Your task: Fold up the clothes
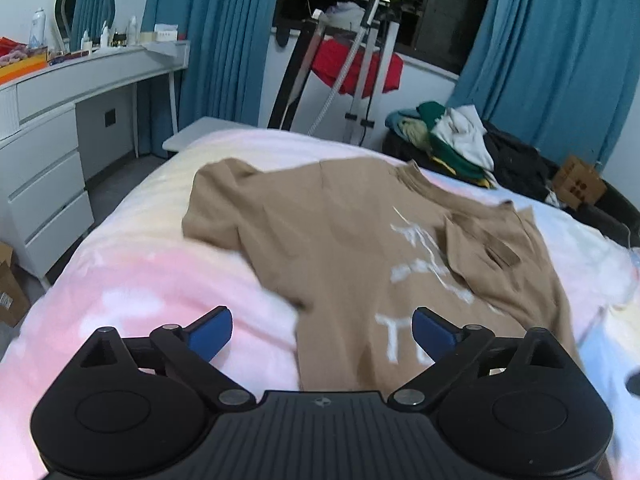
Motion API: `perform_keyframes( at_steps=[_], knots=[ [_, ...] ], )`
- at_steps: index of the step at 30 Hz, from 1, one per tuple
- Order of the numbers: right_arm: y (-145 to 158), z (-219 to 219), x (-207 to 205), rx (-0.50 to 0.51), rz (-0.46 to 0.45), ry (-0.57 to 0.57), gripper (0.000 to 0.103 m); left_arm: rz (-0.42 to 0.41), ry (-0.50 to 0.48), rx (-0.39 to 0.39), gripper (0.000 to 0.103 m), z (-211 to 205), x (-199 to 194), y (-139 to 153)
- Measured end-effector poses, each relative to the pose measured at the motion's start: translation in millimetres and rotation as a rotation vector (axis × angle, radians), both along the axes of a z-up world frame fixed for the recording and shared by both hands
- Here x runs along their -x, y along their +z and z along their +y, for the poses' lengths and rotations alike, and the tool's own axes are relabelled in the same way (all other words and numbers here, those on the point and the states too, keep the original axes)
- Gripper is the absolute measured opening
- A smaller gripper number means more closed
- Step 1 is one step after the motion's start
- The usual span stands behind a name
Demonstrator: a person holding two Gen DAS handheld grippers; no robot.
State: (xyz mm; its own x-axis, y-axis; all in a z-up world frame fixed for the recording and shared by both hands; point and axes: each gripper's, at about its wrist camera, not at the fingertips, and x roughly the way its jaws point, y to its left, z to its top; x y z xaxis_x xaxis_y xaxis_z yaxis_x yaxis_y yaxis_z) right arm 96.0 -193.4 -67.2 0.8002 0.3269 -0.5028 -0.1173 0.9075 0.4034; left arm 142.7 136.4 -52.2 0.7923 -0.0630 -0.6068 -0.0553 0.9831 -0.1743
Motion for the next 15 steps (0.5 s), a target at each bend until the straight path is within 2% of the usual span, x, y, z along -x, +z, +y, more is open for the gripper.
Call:
perform_keyframes(
  at_steps=[2,4,6,10,12,15],
  knots=[
    [-3,-2,-1,0.000,0.010,-0.012,0.084,-0.009,0.019,-0.004,0.098,6,-15,-7],
    [-6,-5,-2,-0.005,0.019,-0.033,0.084,-0.009,0.054,0.037,0.098,19,-30,-17],
    [-8,-10,-3,-0.018,0.031,-0.053,0.084,0.005,0.103,0.131,0.098,35,-41,-27],
    [-11,-20,-8,-0.052,0.047,-0.094,0.084,0.025,0.186,0.387,0.098,66,-59,-50],
    [-14,-25,-11,-0.075,0.058,-0.115,0.084,0.007,0.211,0.474,0.098,76,-68,-58],
    [-20,-33,-16,-0.122,0.089,-0.143,0.084,-0.006,0.224,0.552,0.098,84,-87,-69]
  ],
)
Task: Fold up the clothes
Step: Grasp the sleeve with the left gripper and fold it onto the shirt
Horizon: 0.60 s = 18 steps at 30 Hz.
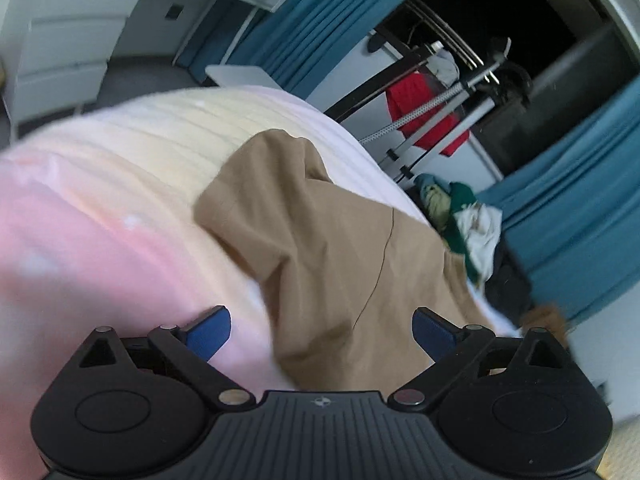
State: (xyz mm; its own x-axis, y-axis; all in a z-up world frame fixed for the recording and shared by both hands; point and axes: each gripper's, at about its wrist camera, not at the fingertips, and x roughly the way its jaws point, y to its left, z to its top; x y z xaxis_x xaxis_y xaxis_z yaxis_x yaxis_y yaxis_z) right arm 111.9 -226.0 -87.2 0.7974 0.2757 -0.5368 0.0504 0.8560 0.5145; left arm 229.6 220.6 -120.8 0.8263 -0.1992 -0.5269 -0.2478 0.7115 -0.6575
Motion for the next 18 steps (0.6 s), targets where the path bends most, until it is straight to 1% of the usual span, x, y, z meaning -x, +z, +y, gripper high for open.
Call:
perform_keyframes(
  at_steps=[3,4,6,7,8,9,10,11,13,15,18],
  knots=[
    [-6,-5,-4,-0.031,0.024,-0.024,0.084,-0.039,0.044,0.005,0.098,2,-17,-5],
    [-8,-6,-5,-0.035,0.029,-0.030,0.084,-0.052,0.048,-0.016,0.098,1,-24,-5],
    [-11,-7,-8,-0.039,0.033,-0.033,0.084,-0.065,0.062,-0.076,0.090,-1,-39,-1],
    [-12,-6,-10,-0.040,0.032,-0.033,0.084,-0.069,0.069,-0.110,0.078,-3,-47,1],
    [-13,-5,-12,-0.039,0.031,-0.031,0.084,-0.072,0.077,-0.145,0.071,-5,-54,4],
    [-14,-5,-14,-0.037,0.029,-0.029,0.084,-0.068,0.079,-0.185,0.067,-8,-61,6],
    [-16,-4,-17,-0.031,0.031,-0.026,0.084,-0.053,0.072,-0.234,0.055,-12,-67,9],
    [-17,-3,-20,-0.025,0.035,-0.023,0.084,-0.033,0.063,-0.294,0.032,-18,-73,11],
    [-20,-1,-25,-0.024,0.043,-0.013,0.084,-0.006,0.028,-0.430,0.010,-33,-84,18],
    [-20,-1,-28,-0.031,0.045,-0.012,0.084,-0.036,-0.013,-0.524,0.008,-54,-86,29],
    [-18,-5,-26,-0.042,0.038,-0.021,0.084,-0.127,-0.095,-0.682,0.008,-102,-81,56]
  ],
)
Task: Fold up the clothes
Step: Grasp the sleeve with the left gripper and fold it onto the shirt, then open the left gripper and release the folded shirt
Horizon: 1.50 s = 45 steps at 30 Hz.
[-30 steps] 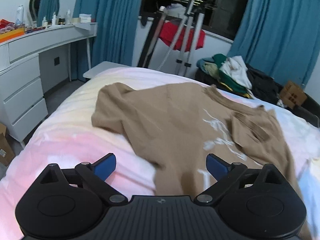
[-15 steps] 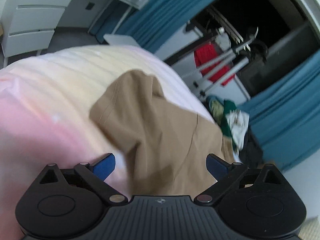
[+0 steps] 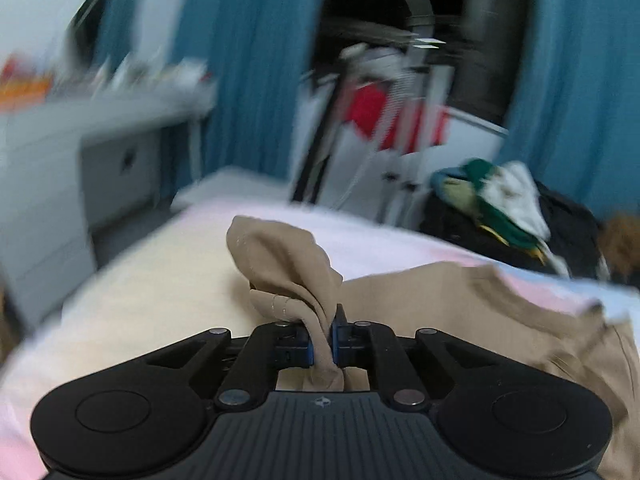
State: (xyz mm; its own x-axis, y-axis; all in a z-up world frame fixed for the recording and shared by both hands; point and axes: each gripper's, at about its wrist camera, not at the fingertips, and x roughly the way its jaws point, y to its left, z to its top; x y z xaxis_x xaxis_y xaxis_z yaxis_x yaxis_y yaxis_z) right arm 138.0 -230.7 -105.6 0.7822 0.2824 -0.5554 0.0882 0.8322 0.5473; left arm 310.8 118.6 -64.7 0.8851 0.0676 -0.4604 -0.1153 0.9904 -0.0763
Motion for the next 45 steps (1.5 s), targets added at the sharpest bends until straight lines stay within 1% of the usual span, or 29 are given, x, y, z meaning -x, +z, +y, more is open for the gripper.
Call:
perform_keyframes(
  at_steps=[1,4,6,8,11,13,16,17,18,21,22,23,27,28,29,32,36,39,42,43,45],
  knots=[
    [1,-2,2,-0.003,-0.004,-0.005,0.084,-0.013,-0.029,-0.050,0.008,-20,2,8],
    [4,-8,7,-0.014,-0.014,-0.025,0.084,-0.035,-0.106,-0.162,0.008,-80,3,25],
    [6,-13,11,-0.022,-0.019,-0.041,0.084,-0.047,-0.173,-0.221,0.008,-125,2,29],
    [8,-19,15,-0.030,-0.024,-0.058,0.084,-0.033,-0.229,-0.255,0.008,-168,1,25],
    [7,-28,17,-0.047,-0.022,-0.088,0.084,0.003,-0.312,-0.301,0.008,-229,0,10],
    [5,-35,18,-0.059,-0.021,-0.108,0.084,0.035,-0.363,-0.333,0.008,-263,-3,-10],
    [1,-42,17,-0.075,-0.013,-0.123,0.084,0.095,-0.407,-0.375,0.010,-293,-6,-45],
    [-1,-45,16,-0.079,-0.011,-0.125,0.084,0.114,-0.415,-0.385,0.014,-296,-7,-56],
    [-2,-47,16,-0.083,-0.009,-0.128,0.084,0.125,-0.420,-0.387,0.016,-295,-8,-64],
    [-7,-49,12,-0.079,-0.004,-0.123,0.084,0.141,-0.436,-0.384,0.028,-291,-13,-73],
    [-8,-50,11,-0.077,-0.002,-0.121,0.084,0.143,-0.443,-0.374,0.040,-286,-11,-71],
    [-9,-50,9,-0.077,-0.001,-0.117,0.084,0.143,-0.455,-0.352,0.052,-277,-4,-64],
    [-9,-49,8,-0.075,-0.008,-0.105,0.084,0.138,-0.512,-0.255,0.071,-241,27,-33],
    [-7,-48,9,-0.076,-0.015,-0.106,0.084,0.125,-0.534,-0.216,0.080,-229,41,-22],
    [-6,-48,10,-0.078,-0.021,-0.108,0.084,0.117,-0.548,-0.181,0.083,-217,56,-12],
    [0,-43,14,-0.064,-0.041,-0.089,0.084,0.137,-0.537,-0.075,0.083,-178,106,10],
    [11,-37,22,-0.031,-0.079,-0.070,0.084,0.214,-0.491,0.052,0.083,-120,179,19],
    [19,-33,29,-0.005,-0.102,-0.060,0.084,0.290,-0.429,0.163,0.083,-77,223,15],
    [27,-28,36,0.016,-0.108,-0.049,0.084,0.360,-0.369,0.255,0.082,-44,255,4],
    [30,-26,39,0.025,-0.110,-0.047,0.084,0.383,-0.356,0.277,0.081,-35,264,1],
    [35,-24,48,0.033,-0.116,-0.047,0.084,0.443,-0.335,0.282,0.080,-26,277,-10]
  ],
)
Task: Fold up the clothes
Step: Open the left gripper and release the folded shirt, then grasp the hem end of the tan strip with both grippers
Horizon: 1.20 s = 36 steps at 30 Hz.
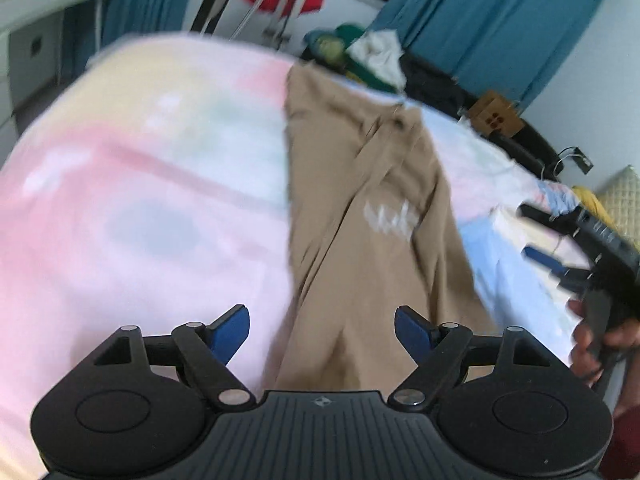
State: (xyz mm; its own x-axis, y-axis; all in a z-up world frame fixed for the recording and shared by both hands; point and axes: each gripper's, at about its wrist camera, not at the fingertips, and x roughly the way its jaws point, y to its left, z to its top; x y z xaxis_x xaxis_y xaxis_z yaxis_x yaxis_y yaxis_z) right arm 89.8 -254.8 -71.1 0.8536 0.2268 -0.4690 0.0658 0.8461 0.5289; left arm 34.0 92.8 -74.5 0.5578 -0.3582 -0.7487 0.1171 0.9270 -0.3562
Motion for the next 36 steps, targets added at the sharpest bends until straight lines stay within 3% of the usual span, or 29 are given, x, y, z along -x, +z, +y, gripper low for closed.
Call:
perform_keyframes(
  at_steps=[3,7,9,10,11,13,17,20,23,25,28,32,34,36],
  knots=[
    [7,2,15,0.001,-0.006,0.000,0.084,0.078,0.005,-0.048,0.072,2,9,-15],
    [12,-2,48,-0.017,0.010,0.038,0.084,0.113,-0.021,-0.108,0.065,2,23,-20],
    [9,-1,65,0.005,0.040,0.053,0.084,0.127,-0.033,-0.121,0.043,2,27,-16],
    [6,0,73,0.025,0.064,0.058,0.084,0.124,-0.038,-0.136,0.013,0,29,-13],
    [2,1,79,0.041,0.083,0.056,0.084,0.107,-0.041,-0.165,0.007,-6,30,-9],
    [-4,2,89,0.066,0.115,0.044,0.084,0.073,-0.049,-0.224,0.006,-17,33,0],
    [-11,-1,84,0.040,0.140,0.040,0.084,-0.017,-0.123,-0.347,0.005,-59,52,28],
    [-20,-4,74,0.017,0.177,0.041,0.084,-0.066,-0.192,-0.382,0.006,-91,64,41],
    [-23,-4,72,-0.003,0.192,0.038,0.084,-0.115,-0.293,-0.441,0.007,-122,76,37],
    [-25,-5,72,-0.016,0.197,0.036,0.084,-0.096,-0.360,-0.489,0.009,-135,81,21],
    [-27,-7,73,-0.030,0.204,0.039,0.084,-0.040,-0.431,-0.451,0.018,-135,81,4],
    [-31,-8,71,-0.051,0.224,0.051,0.084,-0.082,-0.457,-0.418,0.052,-117,89,7],
    [-32,-6,69,-0.050,0.225,0.061,0.084,-0.122,-0.445,-0.410,0.055,-106,93,11],
    [-33,-4,66,-0.047,0.233,0.071,0.084,-0.129,-0.443,-0.346,0.055,-96,95,12]
  ],
)
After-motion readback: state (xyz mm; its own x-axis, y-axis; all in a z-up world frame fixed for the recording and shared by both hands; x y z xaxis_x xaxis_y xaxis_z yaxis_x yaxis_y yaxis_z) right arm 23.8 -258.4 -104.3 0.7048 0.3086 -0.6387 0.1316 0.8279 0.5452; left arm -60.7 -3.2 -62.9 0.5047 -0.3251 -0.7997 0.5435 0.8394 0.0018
